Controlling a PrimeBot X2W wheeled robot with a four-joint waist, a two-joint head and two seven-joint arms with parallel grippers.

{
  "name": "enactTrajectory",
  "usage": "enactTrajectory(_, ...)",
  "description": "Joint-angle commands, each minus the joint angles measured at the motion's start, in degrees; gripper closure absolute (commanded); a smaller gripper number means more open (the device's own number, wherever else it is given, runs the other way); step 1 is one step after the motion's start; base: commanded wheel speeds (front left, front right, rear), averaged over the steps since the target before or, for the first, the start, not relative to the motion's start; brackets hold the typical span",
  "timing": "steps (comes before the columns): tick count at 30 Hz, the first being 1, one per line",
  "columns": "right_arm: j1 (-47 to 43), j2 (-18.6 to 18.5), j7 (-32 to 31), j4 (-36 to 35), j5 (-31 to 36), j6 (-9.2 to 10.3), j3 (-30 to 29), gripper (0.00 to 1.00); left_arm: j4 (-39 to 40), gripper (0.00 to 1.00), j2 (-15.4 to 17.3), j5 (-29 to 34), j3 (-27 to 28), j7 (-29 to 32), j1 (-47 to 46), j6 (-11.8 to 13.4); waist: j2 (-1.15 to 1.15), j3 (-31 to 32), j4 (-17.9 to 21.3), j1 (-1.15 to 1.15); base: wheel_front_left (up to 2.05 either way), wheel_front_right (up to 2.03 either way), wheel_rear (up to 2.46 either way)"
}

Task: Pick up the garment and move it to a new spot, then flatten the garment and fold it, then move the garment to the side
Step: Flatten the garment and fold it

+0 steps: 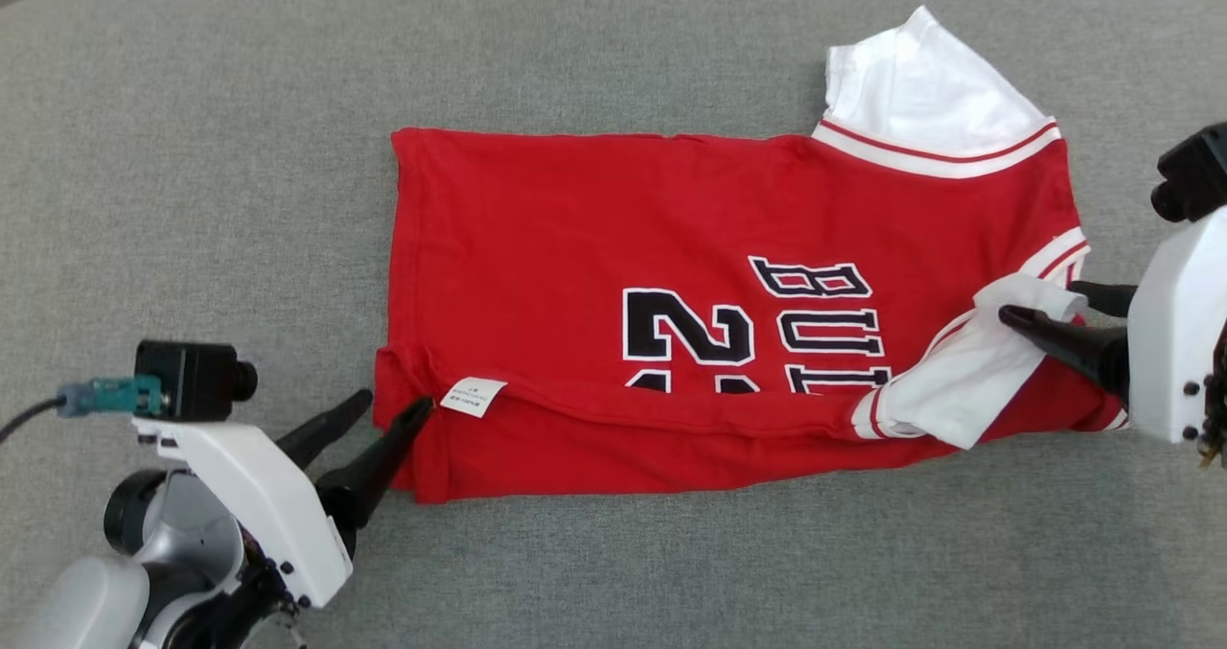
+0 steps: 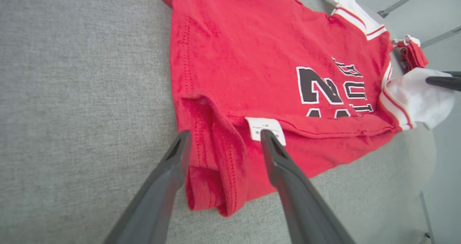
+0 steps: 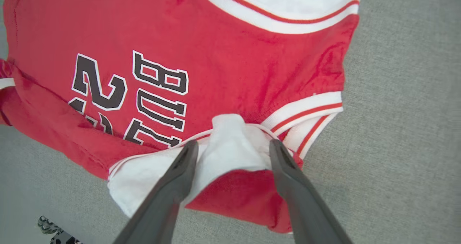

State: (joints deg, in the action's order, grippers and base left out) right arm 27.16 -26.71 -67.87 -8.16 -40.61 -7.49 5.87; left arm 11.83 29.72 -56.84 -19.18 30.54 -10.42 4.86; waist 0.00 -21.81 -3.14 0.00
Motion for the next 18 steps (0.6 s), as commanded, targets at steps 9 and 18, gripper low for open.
enactTrajectory(9,-15.2,-3.8,18.8,-7.3,1.9,0.00,-1.3,0.00,3.4,0.00,-3.5,5.2,1.0,-12.2,13.1,4.4,0.00,8.9,3.1,0.00,0.00,0.00,0.00)
enactTrajectory(18,-29.8,0.0,51.0,-1.0,13.9,0.00,-0.4,0.00,-0.1,0.00,-11.2,13.4,-1.4,-28.9,19.7,6.9,0.00,13.0,3.3,0.00,0.00,0.00,0.00)
